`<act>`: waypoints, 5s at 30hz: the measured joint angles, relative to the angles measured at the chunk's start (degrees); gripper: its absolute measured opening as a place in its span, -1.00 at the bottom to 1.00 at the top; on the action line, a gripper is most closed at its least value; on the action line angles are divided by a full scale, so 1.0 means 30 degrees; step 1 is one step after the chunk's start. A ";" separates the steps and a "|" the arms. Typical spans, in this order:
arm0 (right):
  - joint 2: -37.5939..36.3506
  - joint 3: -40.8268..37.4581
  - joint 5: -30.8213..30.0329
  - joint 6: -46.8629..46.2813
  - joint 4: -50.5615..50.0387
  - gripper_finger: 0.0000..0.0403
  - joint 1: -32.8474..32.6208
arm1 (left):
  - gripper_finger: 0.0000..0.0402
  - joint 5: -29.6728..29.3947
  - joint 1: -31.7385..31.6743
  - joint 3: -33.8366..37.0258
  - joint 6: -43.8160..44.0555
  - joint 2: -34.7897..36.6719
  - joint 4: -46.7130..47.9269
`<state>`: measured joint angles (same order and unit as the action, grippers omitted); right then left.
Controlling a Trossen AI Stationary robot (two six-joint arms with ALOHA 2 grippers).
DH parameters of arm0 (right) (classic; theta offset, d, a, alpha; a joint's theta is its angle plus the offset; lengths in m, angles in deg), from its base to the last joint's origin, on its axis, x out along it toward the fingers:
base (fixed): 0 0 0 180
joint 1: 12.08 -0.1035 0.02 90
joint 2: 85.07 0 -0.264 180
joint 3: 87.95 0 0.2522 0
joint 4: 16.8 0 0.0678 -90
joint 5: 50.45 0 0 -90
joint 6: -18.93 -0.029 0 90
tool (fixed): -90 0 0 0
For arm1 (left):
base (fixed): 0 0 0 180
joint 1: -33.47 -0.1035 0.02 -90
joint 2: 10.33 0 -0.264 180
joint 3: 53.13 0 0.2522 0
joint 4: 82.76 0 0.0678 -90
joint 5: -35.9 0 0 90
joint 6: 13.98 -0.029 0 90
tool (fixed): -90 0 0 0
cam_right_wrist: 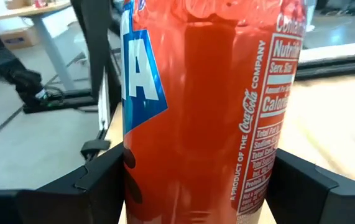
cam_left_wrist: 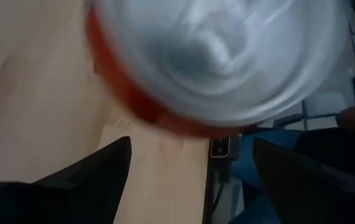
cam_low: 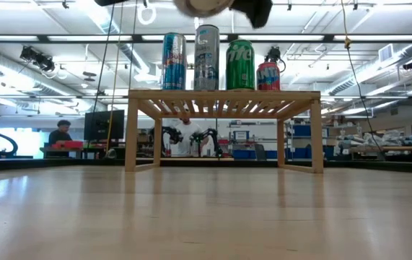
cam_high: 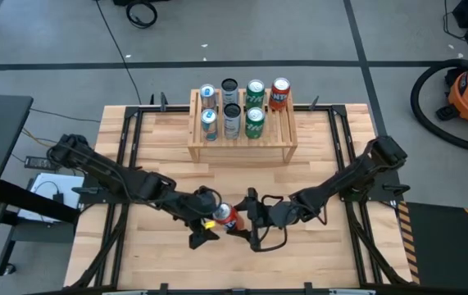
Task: Place canned beverage on shelf
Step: Put the red soda can aligned with the other red soda can on the shelf
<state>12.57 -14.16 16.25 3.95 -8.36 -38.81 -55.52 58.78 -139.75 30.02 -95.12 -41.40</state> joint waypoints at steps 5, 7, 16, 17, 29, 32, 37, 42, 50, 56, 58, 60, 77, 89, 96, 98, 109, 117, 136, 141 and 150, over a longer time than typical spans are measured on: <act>-0.1563 0.0022 -0.1392 0.0850 -0.2082 0.54 -0.0122 | 0.67 -0.0048 0.0060 0.0000 -0.0435 0.0266 0.0456; -0.2449 0.0015 -0.2026 0.1260 -0.3149 0.54 -0.0122 | 0.67 -0.0079 0.0121 -0.0002 -0.0673 0.0343 0.0638; -0.6838 0.0015 -0.2961 0.3061 -0.6398 0.54 0.0774 | 0.67 -0.0111 -0.0018 -0.0007 -0.1286 0.0762 0.2401; -0.7331 0.0022 -0.2972 0.3285 -0.6750 0.54 0.0917 | 0.67 -0.0117 -0.0025 -0.0007 -0.1440 0.0953 0.2760; -1.2478 -0.0096 -0.2908 0.6408 -1.0270 0.54 0.3317 | 0.67 -0.1236 -0.0613 -0.0001 -0.4070 0.4427 0.3277; -1.3920 -0.0102 -0.2571 0.6891 -1.1099 0.54 0.4202 | 0.67 -0.1381 -0.0800 -0.0006 -0.4405 0.5297 0.3370; -1.5856 -0.0102 -0.0682 0.7079 -1.2785 0.54 0.5646 | 0.67 -0.1412 -0.0797 -0.0007 -0.5355 0.6403 0.3542; -1.6569 -0.0114 -0.0105 0.8040 -1.3443 0.54 0.6774 | 0.67 -0.1816 -0.0944 -0.0007 -0.6495 0.7461 0.3612; -1.7771 -0.0133 0.2518 0.9422 -1.2654 0.54 0.9557 | 0.67 -0.1854 -0.1721 -0.0007 -0.6330 0.8638 0.3495; -1.9433 -0.0138 0.4514 0.8544 -1.3335 0.54 1.0870 | 0.67 -0.1836 -0.1745 -0.0007 -0.5739 0.8736 0.3510; -2.0306 -0.0138 0.4613 0.8224 -1.3965 0.54 1.1005 | 0.67 -0.1820 -0.1745 -0.0007 -0.5530 0.8736 0.3500; -2.1129 -0.0138 0.4613 0.7970 -1.4634 0.54 1.1025 | 0.67 -0.1825 -0.1745 -0.0007 -0.5394 0.8736 0.3495; -2.5564 -0.8447 0.5315 0.7000 -0.9839 0.54 1.1011 | 0.66 -0.1832 -0.1745 -0.0007 -0.5620 0.8729 0.3460; -2.2663 -1.4746 0.5162 0.6843 0.0684 0.54 1.2140 | 0.66 -0.1836 -0.1755 -0.0007 -0.6545 0.8721 0.3441; -1.9420 -1.4979 0.5380 0.6346 0.2545 0.54 1.4047 | 0.66 -0.1832 -0.1759 -0.0007 -0.7048 0.8721 0.3451; -1.8374 -1.4979 0.6070 0.6339 0.3111 0.54 1.4787 | 0.66 -0.1832 -0.1759 -0.0007 -0.7066 0.8721 0.3443; -1.4899 -1.4979 0.9443 0.5343 0.6446 0.54 1.8827 | 0.66 -0.1825 -0.1759 -0.0007 -0.7780 0.8721 0.3459; -1.3638 -1.4979 1.1506 0.6006 0.7074 0.55 1.9459 | 0.66 -0.1830 -0.1759 -0.0007 -0.7893 0.8721 0.3437; -1.2331 -1.4928 1.2311 0.7016 0.7964 0.69 2.0446 | 0.66 -0.1832 -0.1759 -0.0007 -0.7915 0.8721 0.3094; -1.2331 -1.4928 1.2229 0.7166 0.7931 0.74 2.0449 | 0.66 -0.1832 -0.1759 -0.0007 -0.7929 0.8721 0.3102; -1.2294 -1.4972 1.2193 0.7424 0.7753 0.92 2.0635 | 0.66 -0.2153 -0.1759 -0.0007 -0.7944 0.8721 0.3087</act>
<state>-24.31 -59.07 52.83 26.22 14.90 23.10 -61.98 53.51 -139.77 6.18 -68.96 -32.14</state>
